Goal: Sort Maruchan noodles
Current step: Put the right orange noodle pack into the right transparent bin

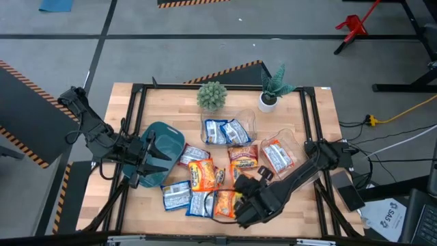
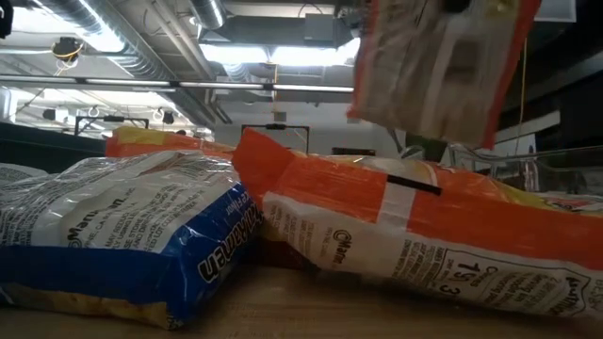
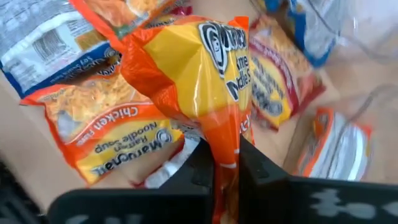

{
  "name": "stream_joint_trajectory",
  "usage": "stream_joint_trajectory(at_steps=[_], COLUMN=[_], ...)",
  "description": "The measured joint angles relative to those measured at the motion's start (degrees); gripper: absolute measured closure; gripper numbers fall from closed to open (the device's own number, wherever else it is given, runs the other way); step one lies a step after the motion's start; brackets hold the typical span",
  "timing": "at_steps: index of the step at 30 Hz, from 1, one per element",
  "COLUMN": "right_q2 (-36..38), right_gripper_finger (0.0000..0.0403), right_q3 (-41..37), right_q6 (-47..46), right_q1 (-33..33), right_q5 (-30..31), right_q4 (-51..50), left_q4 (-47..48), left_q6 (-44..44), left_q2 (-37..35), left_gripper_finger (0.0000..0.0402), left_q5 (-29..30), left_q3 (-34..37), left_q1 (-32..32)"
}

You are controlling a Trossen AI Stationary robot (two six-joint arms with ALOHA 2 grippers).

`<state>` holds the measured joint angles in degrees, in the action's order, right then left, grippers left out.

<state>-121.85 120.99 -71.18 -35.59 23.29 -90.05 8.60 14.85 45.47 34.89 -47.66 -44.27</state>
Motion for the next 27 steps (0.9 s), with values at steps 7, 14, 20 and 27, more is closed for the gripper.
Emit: stream_joint_trajectory(at_steps=[7, 14, 20, 27], right_q2=[5.44, 13.92, 21.87, 33.63], right_gripper_finger=[0.0397, 0.0399, 0.0400, 0.0400], right_q3=[-0.07, -0.34, -10.74, -32.05], right_q6=[-2.11, -6.96, -11.39, -24.89], right_q1=[0.00, -0.04, 0.07, -0.07], right_q5=[-6.20, -4.06, -5.98, -14.61], right_q4=[0.00, 0.13, 0.16, -0.03], left_q4=[0.02, 0.02, 0.02, 2.46], left_q6=[0.04, 0.07, 0.07, 1.12], left_q2=[0.00, 0.02, 0.00, 0.02], left_gripper_finger=[0.0247, 0.0247, 0.0247, 0.0247], left_q5=[-0.02, -0.09, -0.09, -1.47], left_q3=[0.00, 0.00, 0.00, 0.00], left_q1=[0.00, -0.04, -0.04, -0.04])
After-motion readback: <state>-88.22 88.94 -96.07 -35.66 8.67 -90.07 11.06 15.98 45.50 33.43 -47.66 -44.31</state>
